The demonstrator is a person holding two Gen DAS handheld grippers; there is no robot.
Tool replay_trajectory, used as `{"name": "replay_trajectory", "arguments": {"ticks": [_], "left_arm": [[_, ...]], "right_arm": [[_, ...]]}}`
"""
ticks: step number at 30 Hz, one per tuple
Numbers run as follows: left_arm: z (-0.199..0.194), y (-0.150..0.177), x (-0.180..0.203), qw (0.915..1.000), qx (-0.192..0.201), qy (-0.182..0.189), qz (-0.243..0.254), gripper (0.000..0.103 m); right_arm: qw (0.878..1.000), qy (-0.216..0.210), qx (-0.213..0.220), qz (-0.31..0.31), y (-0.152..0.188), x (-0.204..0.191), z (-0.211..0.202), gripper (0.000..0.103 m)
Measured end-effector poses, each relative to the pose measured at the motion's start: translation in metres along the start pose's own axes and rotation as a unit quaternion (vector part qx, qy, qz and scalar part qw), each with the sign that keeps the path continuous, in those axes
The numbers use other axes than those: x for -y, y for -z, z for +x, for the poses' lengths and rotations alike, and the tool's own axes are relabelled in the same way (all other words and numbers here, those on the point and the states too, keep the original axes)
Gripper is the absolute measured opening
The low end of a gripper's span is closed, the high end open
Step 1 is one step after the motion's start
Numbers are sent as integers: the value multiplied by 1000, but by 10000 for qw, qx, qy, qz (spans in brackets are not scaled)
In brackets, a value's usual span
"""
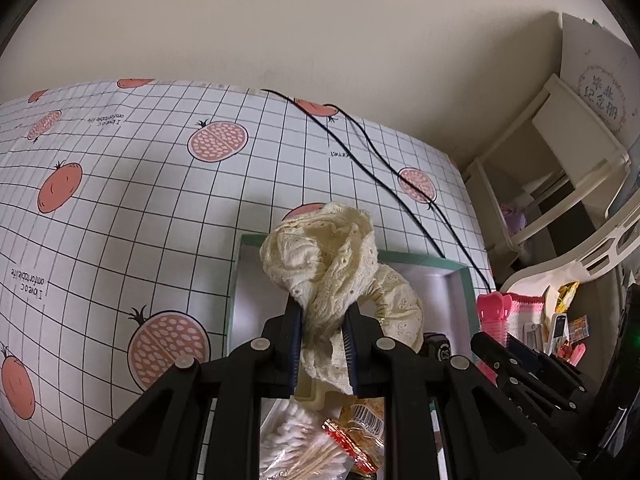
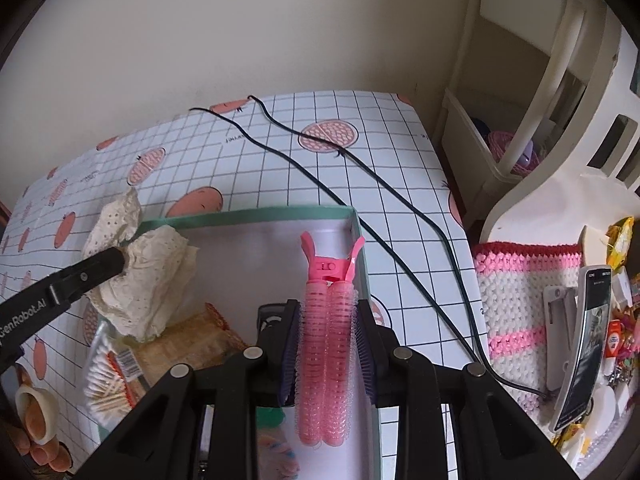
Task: Organize objects
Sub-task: 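Lift and carry the scrunchie and pink roller over the tray, then open both tools to drop the scrunchie and roller into the tray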
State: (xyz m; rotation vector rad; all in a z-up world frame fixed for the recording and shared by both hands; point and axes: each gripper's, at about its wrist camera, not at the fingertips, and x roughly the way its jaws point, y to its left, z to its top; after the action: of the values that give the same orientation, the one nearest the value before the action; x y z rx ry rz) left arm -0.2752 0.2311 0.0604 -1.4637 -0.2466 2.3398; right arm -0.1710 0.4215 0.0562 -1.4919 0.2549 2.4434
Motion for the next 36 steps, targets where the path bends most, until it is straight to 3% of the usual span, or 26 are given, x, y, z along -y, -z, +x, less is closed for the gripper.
{"name": "replay_trajectory", "arguments": {"ticks": [31,36], "left_arm": [[20,6,1,9997,-212,-138,4,20],[20,5,1,9997,-241,-107,-10,31]], "right_arm": [[9992,86,-400,33,15,-2,32,29],[9991,79,-410,42,14,-2,32,30]]}}
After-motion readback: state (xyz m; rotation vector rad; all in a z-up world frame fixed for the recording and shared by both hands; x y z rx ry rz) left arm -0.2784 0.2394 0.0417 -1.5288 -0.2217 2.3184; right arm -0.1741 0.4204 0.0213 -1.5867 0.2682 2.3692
